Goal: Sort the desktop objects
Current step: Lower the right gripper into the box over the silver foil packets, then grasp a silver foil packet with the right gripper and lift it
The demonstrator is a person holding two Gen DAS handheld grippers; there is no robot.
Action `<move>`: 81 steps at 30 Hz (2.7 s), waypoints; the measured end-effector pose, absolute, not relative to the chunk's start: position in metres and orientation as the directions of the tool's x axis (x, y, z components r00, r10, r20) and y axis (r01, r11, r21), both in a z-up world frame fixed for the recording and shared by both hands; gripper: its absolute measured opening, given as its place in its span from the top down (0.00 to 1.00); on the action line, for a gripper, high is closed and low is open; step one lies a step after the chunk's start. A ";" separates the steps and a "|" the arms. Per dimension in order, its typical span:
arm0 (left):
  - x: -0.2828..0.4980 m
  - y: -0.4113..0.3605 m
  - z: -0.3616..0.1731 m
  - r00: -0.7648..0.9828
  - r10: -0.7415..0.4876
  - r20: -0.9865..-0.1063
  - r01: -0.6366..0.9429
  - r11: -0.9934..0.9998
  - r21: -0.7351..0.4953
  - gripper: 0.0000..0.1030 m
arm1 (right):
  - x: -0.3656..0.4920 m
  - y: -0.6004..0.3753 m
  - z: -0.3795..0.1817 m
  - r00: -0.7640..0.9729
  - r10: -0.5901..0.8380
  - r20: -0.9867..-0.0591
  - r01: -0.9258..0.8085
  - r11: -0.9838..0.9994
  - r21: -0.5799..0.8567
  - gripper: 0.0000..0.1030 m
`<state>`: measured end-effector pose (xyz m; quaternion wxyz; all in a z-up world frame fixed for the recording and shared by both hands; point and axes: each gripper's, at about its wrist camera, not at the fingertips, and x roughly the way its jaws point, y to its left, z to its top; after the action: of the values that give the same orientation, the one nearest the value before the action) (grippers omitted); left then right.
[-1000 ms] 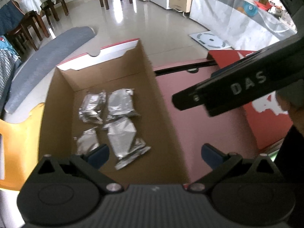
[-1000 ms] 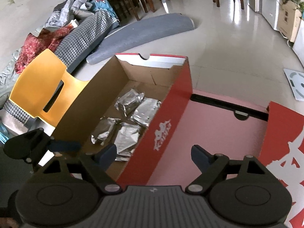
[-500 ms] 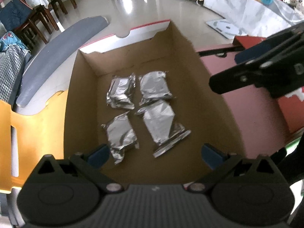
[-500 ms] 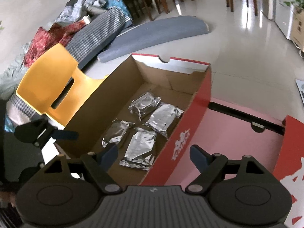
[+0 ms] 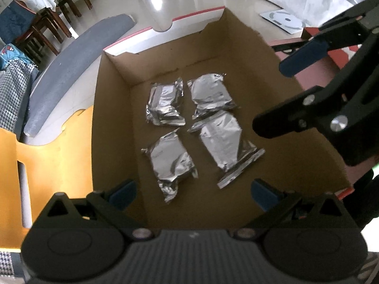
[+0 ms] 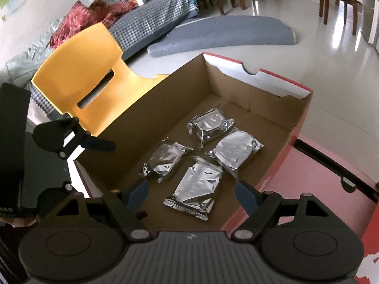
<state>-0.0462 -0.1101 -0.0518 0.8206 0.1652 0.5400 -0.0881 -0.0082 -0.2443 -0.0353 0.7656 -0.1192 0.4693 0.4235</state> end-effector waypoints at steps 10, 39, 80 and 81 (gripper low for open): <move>-0.036 -0.097 -0.067 0.377 0.067 -0.924 0.341 0.917 0.205 0.00 | 0.001 -0.214 -0.059 0.145 0.486 -0.862 -0.783 0.589 0.200 0.22; -0.017 -0.090 -0.074 0.343 0.033 -0.939 0.465 0.863 0.200 0.00 | 0.005 -0.172 -0.090 0.128 0.375 -0.918 -0.854 0.513 0.091 0.20; -0.007 -0.087 -0.088 0.281 0.034 -0.959 0.490 0.854 0.174 0.00 | 0.029 -0.159 -0.131 0.027 0.279 -0.960 -0.749 0.641 0.165 0.39; -0.007 -0.087 -0.088 0.278 0.033 -0.960 0.491 0.854 0.171 0.00 | 0.029 -0.160 -0.130 0.035 0.283 -0.959 -0.746 0.646 0.163 0.39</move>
<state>-0.0068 -0.0867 -0.0881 0.7671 0.2249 0.5820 -0.1491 0.0292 -0.1601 -0.1303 0.6919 -0.1973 0.5867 0.3717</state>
